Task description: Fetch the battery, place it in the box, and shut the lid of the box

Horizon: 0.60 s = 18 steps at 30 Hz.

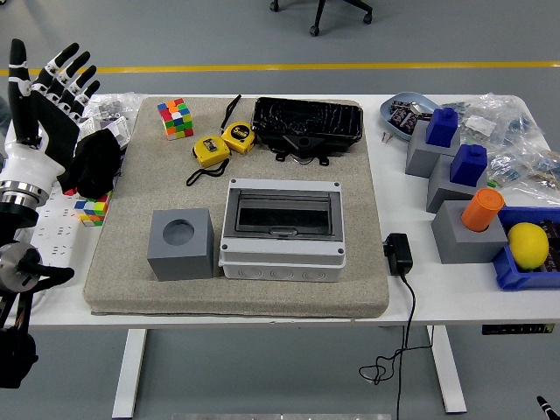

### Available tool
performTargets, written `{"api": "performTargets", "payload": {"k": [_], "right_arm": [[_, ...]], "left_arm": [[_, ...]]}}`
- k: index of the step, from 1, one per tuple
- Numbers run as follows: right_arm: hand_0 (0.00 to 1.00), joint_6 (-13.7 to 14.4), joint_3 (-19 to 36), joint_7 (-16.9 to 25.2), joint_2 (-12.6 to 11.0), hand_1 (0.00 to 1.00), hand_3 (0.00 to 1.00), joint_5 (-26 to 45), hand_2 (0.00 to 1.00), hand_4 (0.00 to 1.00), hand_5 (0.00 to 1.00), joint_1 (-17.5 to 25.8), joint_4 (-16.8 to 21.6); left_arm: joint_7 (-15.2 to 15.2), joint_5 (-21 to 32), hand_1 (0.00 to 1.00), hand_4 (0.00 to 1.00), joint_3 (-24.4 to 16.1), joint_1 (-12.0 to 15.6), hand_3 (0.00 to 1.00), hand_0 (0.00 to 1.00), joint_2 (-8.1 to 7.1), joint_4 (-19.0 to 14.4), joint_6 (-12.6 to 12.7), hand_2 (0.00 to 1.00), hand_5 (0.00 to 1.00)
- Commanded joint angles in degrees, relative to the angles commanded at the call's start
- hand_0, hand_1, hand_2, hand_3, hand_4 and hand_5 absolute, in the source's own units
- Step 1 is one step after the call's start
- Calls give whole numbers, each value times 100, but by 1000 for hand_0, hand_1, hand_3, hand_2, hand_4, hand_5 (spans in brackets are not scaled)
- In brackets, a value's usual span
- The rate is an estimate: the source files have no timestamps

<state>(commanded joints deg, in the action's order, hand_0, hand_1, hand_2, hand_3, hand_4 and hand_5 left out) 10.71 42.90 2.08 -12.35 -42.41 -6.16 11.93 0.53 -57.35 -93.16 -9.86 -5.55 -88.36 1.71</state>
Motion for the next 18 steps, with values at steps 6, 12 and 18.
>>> {"api": "performTargets", "payload": {"k": [6, 12, 18], "right_arm": [[795, 27, 45, -4, -6, 722, 738, -127, 734, 998, 998, -30, 19], [795, 91, 48, 4, 3, 730, 738, -215, 738, 998, 998, -50, 6], [805, 120, 64, 30, -14, 750, 742, -246, 740, 998, 998, -94, 13]], "left_arm": [[-52, -1452, 998, 998, 15, 437, 921, 998, 41, -120, 359, 998, 998], [-156, -2916, 998, 998, 1, 666, 928, 998, 186, -89, 463, 998, 998], [-517, -4261, 998, 998, -67, 651, 919, 998, 128, -106, 676, 998, 998]]}}
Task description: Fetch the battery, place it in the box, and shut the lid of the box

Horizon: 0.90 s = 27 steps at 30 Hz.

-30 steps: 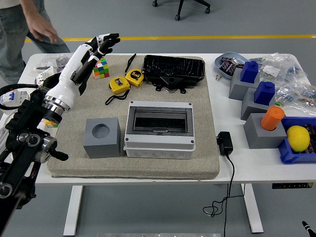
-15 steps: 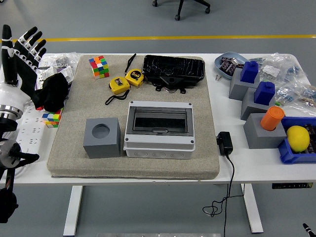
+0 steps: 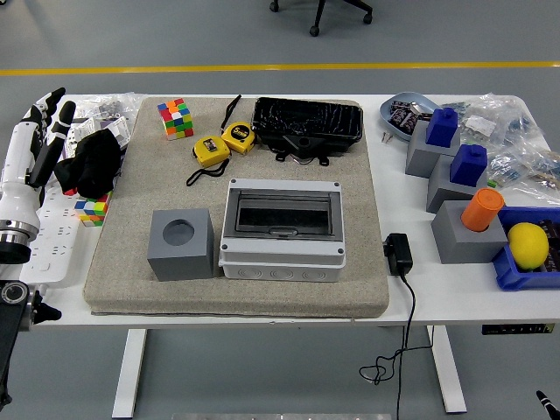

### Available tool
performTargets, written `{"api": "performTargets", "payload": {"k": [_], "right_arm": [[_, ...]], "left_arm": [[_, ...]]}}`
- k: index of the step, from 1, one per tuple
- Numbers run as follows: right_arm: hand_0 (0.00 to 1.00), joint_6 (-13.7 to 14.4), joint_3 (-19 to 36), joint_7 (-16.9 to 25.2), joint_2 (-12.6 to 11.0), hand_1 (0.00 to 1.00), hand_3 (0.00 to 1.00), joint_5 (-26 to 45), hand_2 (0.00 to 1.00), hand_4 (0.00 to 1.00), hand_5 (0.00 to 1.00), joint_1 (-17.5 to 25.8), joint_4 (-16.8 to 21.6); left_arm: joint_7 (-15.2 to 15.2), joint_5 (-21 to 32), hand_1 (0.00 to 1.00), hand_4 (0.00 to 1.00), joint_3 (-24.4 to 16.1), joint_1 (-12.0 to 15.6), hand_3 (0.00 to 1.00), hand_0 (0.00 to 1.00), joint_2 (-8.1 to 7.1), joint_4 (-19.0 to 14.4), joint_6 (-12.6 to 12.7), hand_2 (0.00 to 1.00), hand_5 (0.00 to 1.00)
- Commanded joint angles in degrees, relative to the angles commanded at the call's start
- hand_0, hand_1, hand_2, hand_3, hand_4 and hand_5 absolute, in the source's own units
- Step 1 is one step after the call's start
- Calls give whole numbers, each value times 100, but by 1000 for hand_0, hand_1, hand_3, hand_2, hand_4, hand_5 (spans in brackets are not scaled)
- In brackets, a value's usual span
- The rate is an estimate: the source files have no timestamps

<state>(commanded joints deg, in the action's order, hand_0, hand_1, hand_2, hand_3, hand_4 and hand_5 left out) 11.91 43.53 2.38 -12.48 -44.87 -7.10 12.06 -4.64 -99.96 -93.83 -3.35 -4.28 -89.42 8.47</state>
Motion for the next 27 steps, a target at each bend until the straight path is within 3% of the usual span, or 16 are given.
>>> {"api": "performTargets", "payload": {"k": [6, 11, 18, 27], "right_arm": [[826, 116, 73, 77, -7, 788, 765, -126, 756, 998, 998, -9, 35], [832, 196, 156, 144, -8, 799, 775, -234, 770, 998, 998, -6, 67], [833, 238, 41, 251, -184, 804, 778, -158, 774, 998, 998, -144, 184], [832, 309, 35, 396, -433, 807, 779, -298, 775, 998, 998, -363, 461]], "left_arm": [[-306, 131, 998, 998, -145, -107, 900, 998, -88, -31, 129, 998, 998], [-359, 140, 998, 998, -131, -160, 892, 998, -191, -25, 189, 980, 998], [-497, 20, 998, 998, 98, -281, 877, 998, -261, -91, 367, 968, 998], [-562, -20, 998, 998, 253, -312, 872, 997, -369, -148, 406, 955, 998]]}}
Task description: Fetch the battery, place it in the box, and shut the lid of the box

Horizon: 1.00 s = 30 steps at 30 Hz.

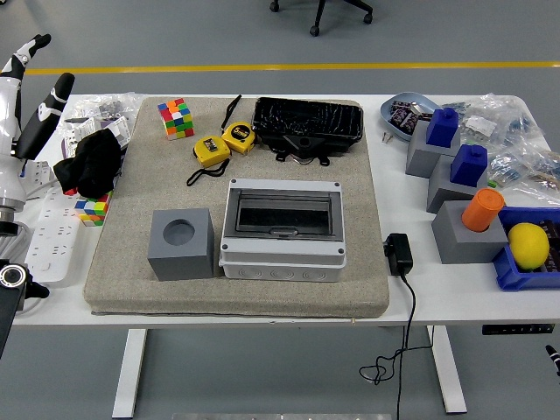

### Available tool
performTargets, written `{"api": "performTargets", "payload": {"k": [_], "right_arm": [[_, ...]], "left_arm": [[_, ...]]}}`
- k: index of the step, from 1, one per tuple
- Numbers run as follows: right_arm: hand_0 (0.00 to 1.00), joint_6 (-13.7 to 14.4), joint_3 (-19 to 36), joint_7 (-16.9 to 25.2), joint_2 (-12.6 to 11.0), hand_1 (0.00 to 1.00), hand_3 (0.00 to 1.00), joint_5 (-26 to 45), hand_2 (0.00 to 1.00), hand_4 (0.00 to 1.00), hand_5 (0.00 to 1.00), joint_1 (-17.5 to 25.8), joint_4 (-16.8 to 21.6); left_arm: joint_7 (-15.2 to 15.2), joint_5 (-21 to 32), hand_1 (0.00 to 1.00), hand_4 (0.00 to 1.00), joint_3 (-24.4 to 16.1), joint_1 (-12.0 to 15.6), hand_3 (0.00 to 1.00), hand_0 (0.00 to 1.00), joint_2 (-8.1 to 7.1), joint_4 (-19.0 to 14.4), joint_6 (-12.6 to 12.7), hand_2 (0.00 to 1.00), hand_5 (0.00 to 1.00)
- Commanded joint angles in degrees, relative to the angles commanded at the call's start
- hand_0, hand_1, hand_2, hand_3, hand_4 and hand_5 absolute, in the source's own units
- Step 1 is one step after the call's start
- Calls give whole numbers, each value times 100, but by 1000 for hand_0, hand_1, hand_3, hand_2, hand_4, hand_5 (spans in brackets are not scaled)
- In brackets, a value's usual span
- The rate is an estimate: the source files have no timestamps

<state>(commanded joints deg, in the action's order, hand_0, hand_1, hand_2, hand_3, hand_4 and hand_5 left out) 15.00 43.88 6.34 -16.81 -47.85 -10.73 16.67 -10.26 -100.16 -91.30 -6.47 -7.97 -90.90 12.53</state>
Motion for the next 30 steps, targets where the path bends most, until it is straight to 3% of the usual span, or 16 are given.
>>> {"api": "performTargets", "payload": {"k": [6, 11, 19, 25, 30], "right_arm": [[834, 21, -75, 17, -29, 809, 785, -26, 775, 998, 998, -110, -71], [834, 122, -867, -39, -134, 809, 785, 98, 775, 998, 998, -177, -92], [832, 91, -1526, -236, -85, 803, 782, 705, 775, 998, 998, 7, -427], [811, 88, -1653, -335, -72, 789, 771, 754, 767, 998, 998, 179, -444], [811, 93, -1406, -340, -92, 789, 771, 446, 767, 998, 998, 286, -295]], "left_arm": [[-3, 18, 998, 998, 89, -3, 871, 994, -76, -10, -1, 955, 998], [2, 23, 998, 998, 307, -71, 871, 994, -65, 12, -5, 955, 998], [19, 82, 998, 998, 677, -46, 862, 987, -4, 32, -14, 943, 998], [16, 128, 998, 998, 857, -54, 861, 982, 50, 57, -12, 936, 998], [-17, 212, 998, 998, 1001, -80, 861, 982, 95, 57, 37, 936, 998]]}}
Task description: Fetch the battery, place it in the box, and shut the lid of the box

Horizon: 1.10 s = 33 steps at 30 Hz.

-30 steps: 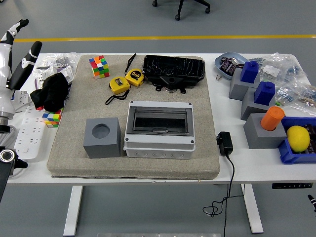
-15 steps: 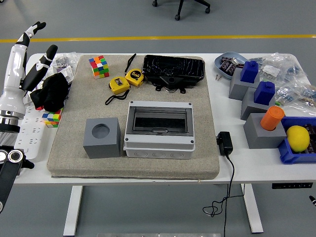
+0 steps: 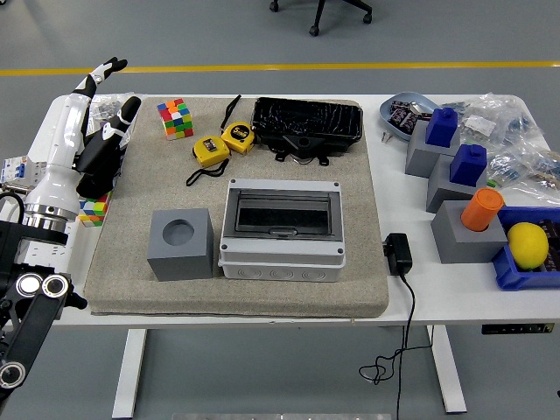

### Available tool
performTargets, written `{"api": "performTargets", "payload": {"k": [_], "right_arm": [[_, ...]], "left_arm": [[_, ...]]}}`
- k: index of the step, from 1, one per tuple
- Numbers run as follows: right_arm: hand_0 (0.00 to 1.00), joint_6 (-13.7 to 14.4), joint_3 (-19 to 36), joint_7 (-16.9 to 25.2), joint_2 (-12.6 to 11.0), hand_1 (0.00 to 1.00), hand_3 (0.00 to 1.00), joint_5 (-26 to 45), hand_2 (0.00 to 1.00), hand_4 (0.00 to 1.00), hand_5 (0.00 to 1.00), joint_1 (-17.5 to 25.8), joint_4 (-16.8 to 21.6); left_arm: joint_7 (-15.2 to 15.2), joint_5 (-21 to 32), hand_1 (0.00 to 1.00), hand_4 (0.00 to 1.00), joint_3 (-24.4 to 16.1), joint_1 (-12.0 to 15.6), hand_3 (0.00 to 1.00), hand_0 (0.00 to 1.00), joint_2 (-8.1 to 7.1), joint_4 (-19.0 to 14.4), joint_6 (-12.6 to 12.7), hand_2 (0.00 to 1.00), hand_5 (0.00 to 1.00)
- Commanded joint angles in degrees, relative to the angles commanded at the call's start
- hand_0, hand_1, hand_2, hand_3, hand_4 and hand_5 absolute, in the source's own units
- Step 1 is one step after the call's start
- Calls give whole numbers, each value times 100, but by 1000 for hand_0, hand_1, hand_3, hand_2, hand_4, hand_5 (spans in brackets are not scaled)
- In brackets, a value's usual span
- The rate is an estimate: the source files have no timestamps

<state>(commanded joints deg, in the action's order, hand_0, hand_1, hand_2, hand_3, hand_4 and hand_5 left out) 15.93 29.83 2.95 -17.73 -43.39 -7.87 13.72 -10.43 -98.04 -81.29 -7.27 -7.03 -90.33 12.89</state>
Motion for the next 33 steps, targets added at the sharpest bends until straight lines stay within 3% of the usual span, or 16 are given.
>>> {"api": "performTargets", "payload": {"k": [5, 11, 14, 18, 19, 24, 25, 33], "right_arm": [[804, -59, 15, -29, 8, 788, 766, 9, 762, 998, 998, -67, 31], [804, -57, -116, -53, -36, 787, 764, 82, 764, 998, 998, 78, 51], [794, -108, 328, -74, -45, 773, 740, -258, 742, 998, 984, 210, 233], [794, -235, 387, -157, -54, 773, 740, -611, 742, 998, 984, 251, 394], [772, -233, 432, -158, -27, 685, 645, -646, 664, 998, 828, 253, 390], [772, -115, 454, -131, 101, 685, 645, -743, 664, 998, 828, 274, 279], [698, -101, 458, -122, 135, 596, 463, -693, 547, 998, 722, 285, 233], [679, -125, 471, -81, 245, 590, 466, -517, 546, 998, 708, 367, 212]], "left_arm": [[10, 0, 994, 998, 72, 25, 853, 972, -43, 7, -16, 919, 998], [11, -34, 989, 998, 264, -48, 843, 966, 65, -29, -5, 905, 998], [24, -17, 983, 998, 365, -23, 837, 957, 37, -16, -21, 898, 998], [36, 34, 983, 998, 383, 94, 837, 957, 41, -77, -20, 898, 998], [42, 35, 970, 998, 376, 124, 834, 930, 37, -91, -22, 891, 998], [57, 62, 970, 998, 359, 151, 834, 930, 78, -69, -40, 891, 998], [59, 67, 961, 998, 377, 154, 829, 921, 84, -82, -41, 882, 998], [114, 82, 954, 998, 421, 225, 822, 906, 107, -95, -67, 874, 998]]}}
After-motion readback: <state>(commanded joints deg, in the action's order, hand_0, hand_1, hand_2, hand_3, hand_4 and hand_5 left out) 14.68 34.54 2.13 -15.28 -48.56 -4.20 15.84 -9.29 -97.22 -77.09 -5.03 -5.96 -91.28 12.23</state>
